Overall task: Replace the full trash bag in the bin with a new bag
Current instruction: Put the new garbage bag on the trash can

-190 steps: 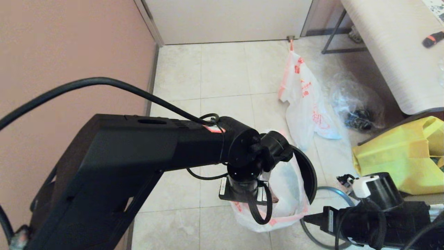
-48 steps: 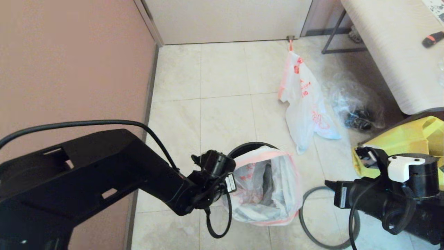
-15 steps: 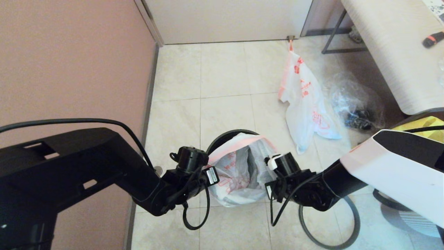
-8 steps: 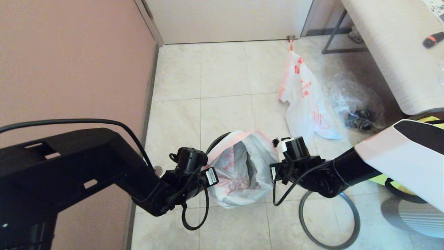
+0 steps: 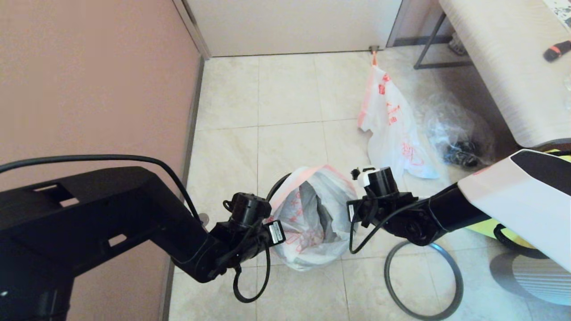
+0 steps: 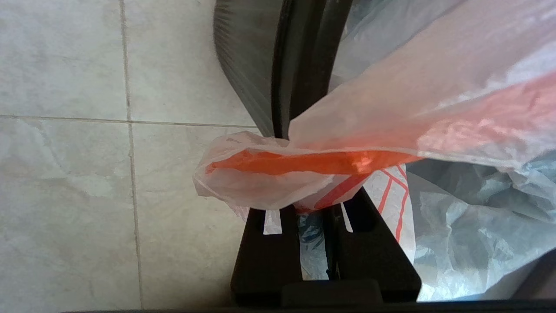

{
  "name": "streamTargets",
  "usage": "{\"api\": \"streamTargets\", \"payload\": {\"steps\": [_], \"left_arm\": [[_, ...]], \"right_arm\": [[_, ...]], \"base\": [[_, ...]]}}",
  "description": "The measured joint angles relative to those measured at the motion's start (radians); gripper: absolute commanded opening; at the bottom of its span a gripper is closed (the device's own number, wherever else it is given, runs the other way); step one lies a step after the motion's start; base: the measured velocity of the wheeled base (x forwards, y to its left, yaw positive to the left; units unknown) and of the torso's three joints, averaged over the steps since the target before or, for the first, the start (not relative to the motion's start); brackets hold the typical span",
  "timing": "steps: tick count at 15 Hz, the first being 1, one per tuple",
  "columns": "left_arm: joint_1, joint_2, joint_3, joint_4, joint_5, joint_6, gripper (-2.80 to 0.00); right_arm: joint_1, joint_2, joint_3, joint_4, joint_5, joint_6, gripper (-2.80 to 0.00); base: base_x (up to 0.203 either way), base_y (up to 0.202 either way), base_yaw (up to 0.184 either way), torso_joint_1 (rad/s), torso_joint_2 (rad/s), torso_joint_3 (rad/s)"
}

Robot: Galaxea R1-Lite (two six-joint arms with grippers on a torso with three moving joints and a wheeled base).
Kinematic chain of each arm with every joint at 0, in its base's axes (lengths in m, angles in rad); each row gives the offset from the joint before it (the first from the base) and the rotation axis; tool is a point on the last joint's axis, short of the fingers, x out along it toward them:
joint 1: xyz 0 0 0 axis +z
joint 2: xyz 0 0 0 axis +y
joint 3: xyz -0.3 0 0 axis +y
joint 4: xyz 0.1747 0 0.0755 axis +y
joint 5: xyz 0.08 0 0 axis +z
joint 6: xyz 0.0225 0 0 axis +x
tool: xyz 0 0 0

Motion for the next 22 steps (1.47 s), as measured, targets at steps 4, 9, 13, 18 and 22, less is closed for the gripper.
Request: {"api": "streamTargets", "payload": {"steps": [4, 9, 13, 18, 22], "left_arm": [[-0.004, 0.000, -0.002, -0.003, -0.007, 0.002, -2.80], [-0.007, 0.000, -0.010, 0.014, -0.005, 0.004, -2.80], [-0.011, 0.001, -0.011, 0.015, -0.005, 0.004, -2.80], [-0.026, 0.006, -0.011, 0.015, -0.006, 0.005, -2.80], [-0.025, 0.012, -0.014, 0.016, -0.005, 0.006, -2.80]], "right_arm": [[-0.012, -0.101, 0.103, 0.034, 0.004, 0.003, -2.80], [-0.027, -0.252, 0.191, 0.077, 0.005, -0.044, -2.80], [-0.028, -0.259, 0.161, 0.075, 0.034, -0.097, 0.00], [-0.030, -0.155, -0.017, 0.076, 0.045, -0.230, 0.00], [-0.025, -0.112, -0.082, 0.074, 0.045, -0.289, 0.00]], "base": [[0.000, 0.000, 0.000, 0.000, 0.00, 0.000], [0.000, 0.000, 0.000, 0.000, 0.00, 0.000], [0.000, 0.000, 0.000, 0.000, 0.00, 0.000], [0.000, 0.000, 0.000, 0.000, 0.00, 0.000], [0.000, 0.000, 0.000, 0.000, 0.00, 0.000]]}}
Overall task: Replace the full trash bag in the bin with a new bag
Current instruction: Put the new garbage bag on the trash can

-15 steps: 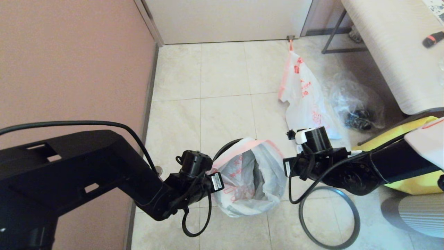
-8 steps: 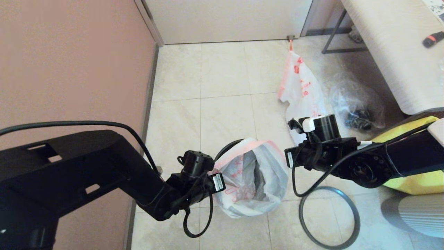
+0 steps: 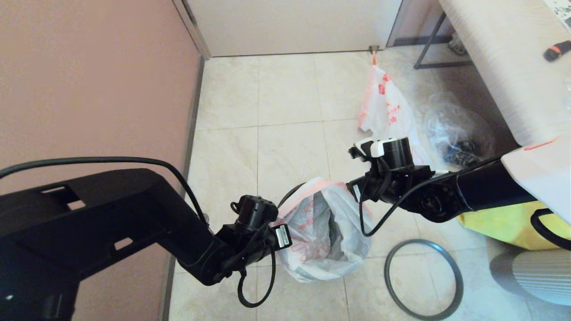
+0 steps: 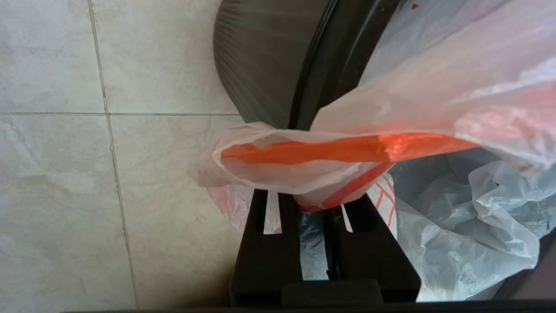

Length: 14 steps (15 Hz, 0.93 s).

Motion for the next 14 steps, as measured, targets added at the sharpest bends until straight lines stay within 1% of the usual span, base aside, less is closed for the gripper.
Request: {"api": "streamTargets", "payload": {"steps": [6, 9, 14], "left_arm": [[0.001, 0.005, -0.003, 0.001, 0.000, 0.000, -2.80], [0.001, 0.006, -0.006, 0.002, 0.000, 0.000, -2.80], [0.004, 0.007, -0.011, 0.003, 0.000, 0.000, -2.80]], "right_arm": [[-0.020, -0.113, 0.138, -0.007, 0.003, 0.002, 0.00], [-0.017, -0.143, 0.149, -0.009, 0.000, 0.002, 0.00], [0.029, -0.147, 0.170, -0.009, -0.004, -0.002, 0.00]], "base": [[0.000, 0.000, 0.000, 0.000, 0.00, 0.000], [0.000, 0.000, 0.000, 0.000, 0.00, 0.000], [0.000, 0.000, 0.000, 0.000, 0.00, 0.000]]}}
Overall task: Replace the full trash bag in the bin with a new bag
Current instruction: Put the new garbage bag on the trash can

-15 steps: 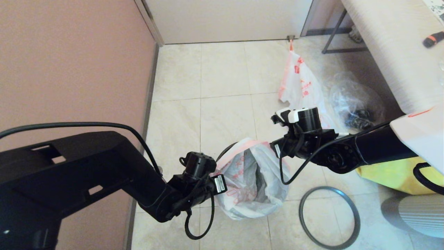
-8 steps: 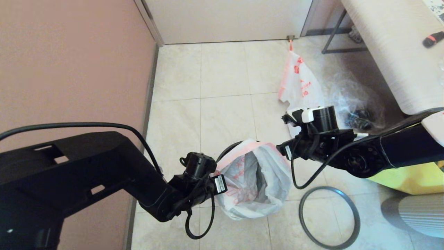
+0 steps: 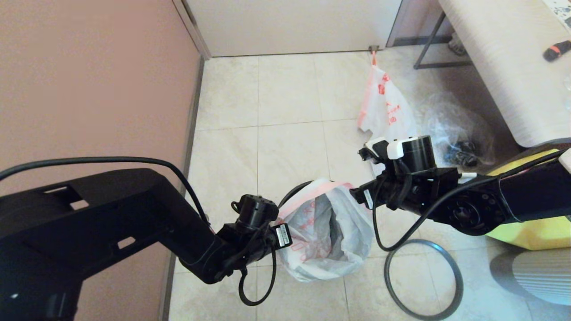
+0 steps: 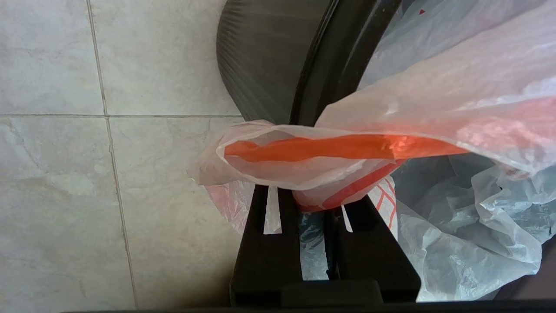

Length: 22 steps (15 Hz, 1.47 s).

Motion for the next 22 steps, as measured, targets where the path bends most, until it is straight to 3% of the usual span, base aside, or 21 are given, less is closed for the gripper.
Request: {"api": "streamTargets", "payload": {"steps": [4, 5, 8, 16, 22], "left_arm": [[0.000, 0.000, 0.000, -0.001, 0.000, 0.000, -2.80], [0.000, 0.000, 0.000, -0.001, 0.000, 0.000, -2.80], [0.000, 0.000, -0.001, -0.001, 0.001, 0.000, -2.80], [-0.005, -0.001, 0.003, -0.005, 0.000, 0.000, -2.80], [-0.008, 0.002, 0.006, -0.006, -0.002, 0.000, -2.80]], "right_arm": [[0.009, 0.098, -0.088, -0.013, -0.006, -0.024, 0.00], [0.010, 0.126, -0.114, -0.013, -0.007, -0.044, -2.80], [0.004, 0.194, -0.216, -0.009, -0.020, -0.088, -2.80], [-0.037, 0.260, -0.364, 0.016, -0.036, -0.088, -2.80], [-0.110, 0.439, -0.650, 0.090, -0.022, -0.082, -2.80]], "base": [[0.000, 0.000, 0.000, 0.000, 0.00, 0.000], [0.000, 0.000, 0.000, 0.000, 0.00, 0.000], [0.000, 0.000, 0.000, 0.000, 0.00, 0.000], [0.000, 0.000, 0.000, 0.000, 0.00, 0.000], [0.000, 0.000, 0.000, 0.000, 0.00, 0.000]]}}
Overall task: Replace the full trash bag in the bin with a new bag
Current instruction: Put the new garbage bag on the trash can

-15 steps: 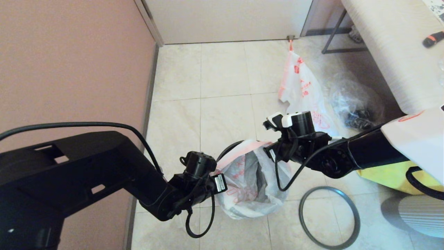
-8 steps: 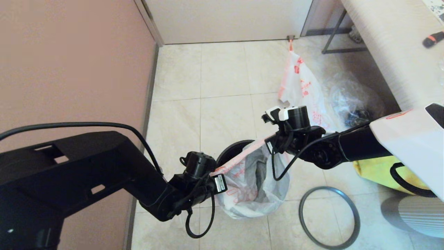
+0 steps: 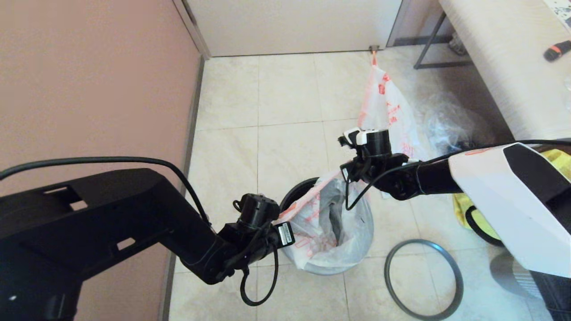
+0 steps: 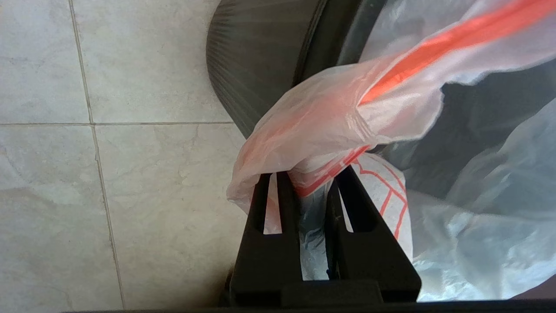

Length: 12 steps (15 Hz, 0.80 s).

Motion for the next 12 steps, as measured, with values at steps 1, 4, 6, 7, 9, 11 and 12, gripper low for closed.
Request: {"api": "streamTargets", "payload": {"steps": [1, 4, 6, 7, 9, 11, 12], "left_arm": [[0.000, 0.002, 0.000, 0.002, -0.003, 0.000, -2.80], [0.001, 0.009, -0.001, 0.005, -0.022, 0.000, -2.80], [0.001, 0.009, 0.000, 0.008, -0.023, 0.000, -2.80], [0.001, 0.009, 0.002, 0.010, -0.023, 0.000, -2.80], [-0.001, 0.009, 0.001, 0.010, -0.023, 0.000, -2.80], [-0.002, 0.009, 0.001, 0.007, -0.023, 0.000, -2.80], [-0.003, 0.009, 0.001, 0.007, -0.023, 0.000, -2.80]], "right_arm": [[-0.004, 0.026, -0.022, 0.022, 0.012, 0.001, -2.80], [0.003, 0.049, -0.034, 0.041, 0.014, 0.003, -2.80], [0.017, 0.029, -0.026, 0.098, 0.011, 0.001, 0.00], [0.022, 0.019, -0.023, 0.110, 0.011, 0.000, 0.00], [0.036, -0.006, -0.020, 0.112, 0.007, 0.002, 0.00], [0.045, -0.048, 0.021, 0.116, 0.006, 0.020, 0.00], [0.048, -0.074, 0.060, 0.121, 0.006, 0.029, 0.00]], "base": [[0.000, 0.000, 0.000, 0.000, 0.00, 0.000], [0.000, 0.000, 0.000, 0.000, 0.00, 0.000], [0.000, 0.000, 0.000, 0.000, 0.00, 0.000], [0.000, 0.000, 0.000, 0.000, 0.00, 0.000], [0.000, 0.000, 0.000, 0.000, 0.00, 0.000], [0.000, 0.000, 0.000, 0.000, 0.00, 0.000], [0.000, 0.000, 0.000, 0.000, 0.00, 0.000]]}}
